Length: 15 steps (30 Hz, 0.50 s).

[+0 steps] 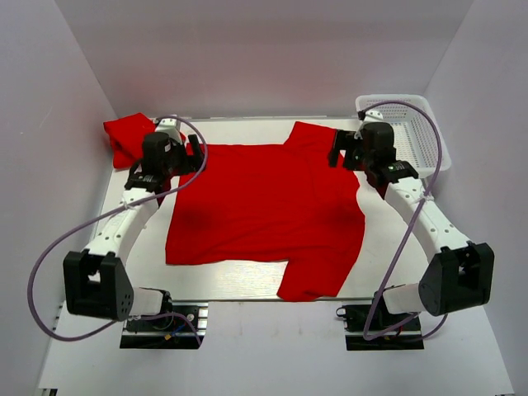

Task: Fold and stack the t-shirts
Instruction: Grap the side of the flattened tshirt furthest away from the robot with both arms

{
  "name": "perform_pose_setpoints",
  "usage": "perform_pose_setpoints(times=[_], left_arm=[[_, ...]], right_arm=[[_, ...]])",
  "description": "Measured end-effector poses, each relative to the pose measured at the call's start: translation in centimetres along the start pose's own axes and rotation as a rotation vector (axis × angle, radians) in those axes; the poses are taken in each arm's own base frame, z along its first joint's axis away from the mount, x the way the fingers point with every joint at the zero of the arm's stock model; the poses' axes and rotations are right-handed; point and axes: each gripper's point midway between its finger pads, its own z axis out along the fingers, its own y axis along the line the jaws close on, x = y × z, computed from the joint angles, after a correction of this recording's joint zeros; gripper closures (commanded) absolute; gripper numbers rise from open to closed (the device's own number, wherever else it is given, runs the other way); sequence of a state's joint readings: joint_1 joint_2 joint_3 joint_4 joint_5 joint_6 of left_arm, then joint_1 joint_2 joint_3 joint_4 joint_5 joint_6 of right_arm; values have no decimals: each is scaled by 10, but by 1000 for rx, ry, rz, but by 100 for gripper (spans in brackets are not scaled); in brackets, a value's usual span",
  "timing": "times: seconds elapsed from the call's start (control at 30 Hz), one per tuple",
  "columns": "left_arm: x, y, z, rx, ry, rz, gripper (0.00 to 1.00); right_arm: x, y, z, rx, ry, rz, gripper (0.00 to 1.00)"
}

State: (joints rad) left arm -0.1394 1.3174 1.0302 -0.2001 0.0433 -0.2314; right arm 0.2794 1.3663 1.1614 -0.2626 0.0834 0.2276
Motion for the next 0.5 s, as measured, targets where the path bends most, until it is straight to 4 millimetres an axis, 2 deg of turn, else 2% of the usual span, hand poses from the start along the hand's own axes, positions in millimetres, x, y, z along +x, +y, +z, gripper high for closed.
perform_pose_setpoints(times=[0.1, 0.2, 0.33, 0.5], left_arm=[[1, 3, 13, -11, 24, -1, 1], [-9, 6, 31, -19, 23, -5, 1], [-5, 19, 59, -50, 50, -21, 1], [6, 45, 108, -96, 92, -42, 1]], right_arm=[[-5, -12, 7, 28, -23, 13, 9], [-7, -27, 21, 58, -32, 31, 9], [-2, -54, 49, 109, 5, 60, 9], [-15, -78, 97, 124, 29, 86, 9]])
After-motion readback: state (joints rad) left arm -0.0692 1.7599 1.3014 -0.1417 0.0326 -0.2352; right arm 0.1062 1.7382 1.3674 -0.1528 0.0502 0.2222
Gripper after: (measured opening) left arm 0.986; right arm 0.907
